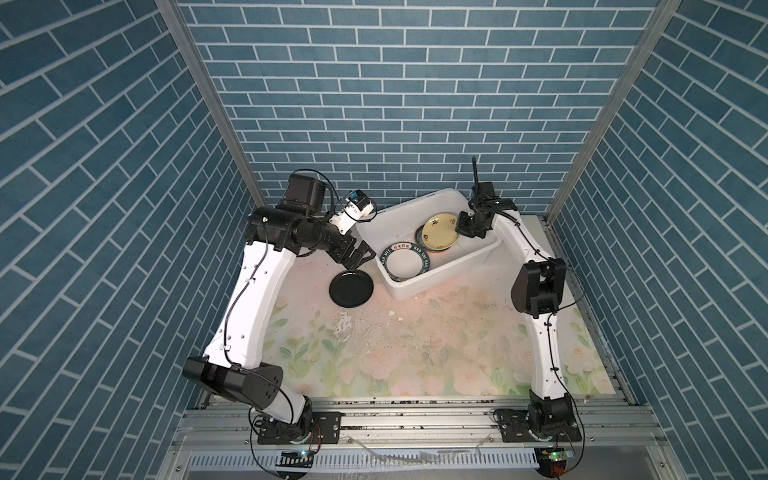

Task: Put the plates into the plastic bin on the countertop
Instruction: 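Lower the cream plate onto the blue-and-white plate in the bin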

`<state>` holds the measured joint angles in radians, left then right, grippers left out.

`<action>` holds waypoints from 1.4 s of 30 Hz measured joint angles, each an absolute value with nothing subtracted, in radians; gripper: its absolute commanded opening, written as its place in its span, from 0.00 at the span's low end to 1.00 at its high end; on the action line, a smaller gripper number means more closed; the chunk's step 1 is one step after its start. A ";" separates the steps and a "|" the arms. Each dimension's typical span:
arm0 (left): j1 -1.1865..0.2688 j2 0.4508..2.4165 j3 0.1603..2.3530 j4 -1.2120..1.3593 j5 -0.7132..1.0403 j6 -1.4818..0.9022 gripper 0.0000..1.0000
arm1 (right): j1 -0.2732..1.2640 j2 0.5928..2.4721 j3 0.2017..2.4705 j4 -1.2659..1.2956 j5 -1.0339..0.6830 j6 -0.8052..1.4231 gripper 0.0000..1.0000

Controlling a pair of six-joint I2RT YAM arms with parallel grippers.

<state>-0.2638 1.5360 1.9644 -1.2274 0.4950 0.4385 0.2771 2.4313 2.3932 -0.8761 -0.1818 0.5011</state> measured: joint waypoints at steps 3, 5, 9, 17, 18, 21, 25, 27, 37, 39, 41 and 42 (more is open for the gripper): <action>-0.263 1.535 1.959 -1.227 0.497 0.439 1.00 | 0.277 2.439 2.396 -0.879 -0.178 0.501 0.00; -0.261 1.534 1.953 -1.227 0.498 0.439 1.00 | 0.277 2.449 2.405 -0.886 -0.176 0.503 0.00; -0.260 1.533 1.951 -1.225 0.498 0.439 1.00 | 0.278 2.473 2.434 -0.891 -0.175 0.519 0.00; -0.259 1.533 1.951 -1.224 0.498 0.439 0.99 | 0.279 2.495 2.457 -0.905 -0.171 0.529 0.00; -0.259 1.533 1.951 -1.224 0.498 0.439 1.00 | 0.279 2.497 2.460 -0.905 -0.172 0.530 0.00; -0.257 1.533 1.951 -1.224 0.498 0.439 1.00 | 0.279 2.504 2.469 -0.905 -0.172 0.540 0.00; -0.252 1.533 1.951 -1.224 0.499 0.439 1.00 | 0.279 2.516 2.477 -0.905 -0.174 0.546 0.00; -0.251 1.533 1.951 -1.224 0.498 0.439 1.00 | 0.279 2.523 2.477 -0.905 -0.177 0.546 0.00; -0.247 1.533 1.950 -1.221 0.498 0.439 0.99 | 0.279 2.538 2.484 -0.898 -0.187 0.565 0.00; -0.247 1.533 1.949 -1.221 0.498 0.439 0.99 | 0.279 2.538 2.484 -0.897 -0.188 0.570 0.00; -0.247 1.533 1.948 -1.221 0.498 0.439 1.00 | 0.279 2.540 2.486 -0.897 -0.189 0.572 0.00; -0.247 1.533 1.948 -1.221 0.498 0.439 1.00 | 0.279 2.544 2.490 -0.897 -0.191 0.572 0.00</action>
<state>-0.2466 1.5330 1.9484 -1.2205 0.4984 0.4389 0.2790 2.5443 2.4901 -0.8974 -0.1905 0.5724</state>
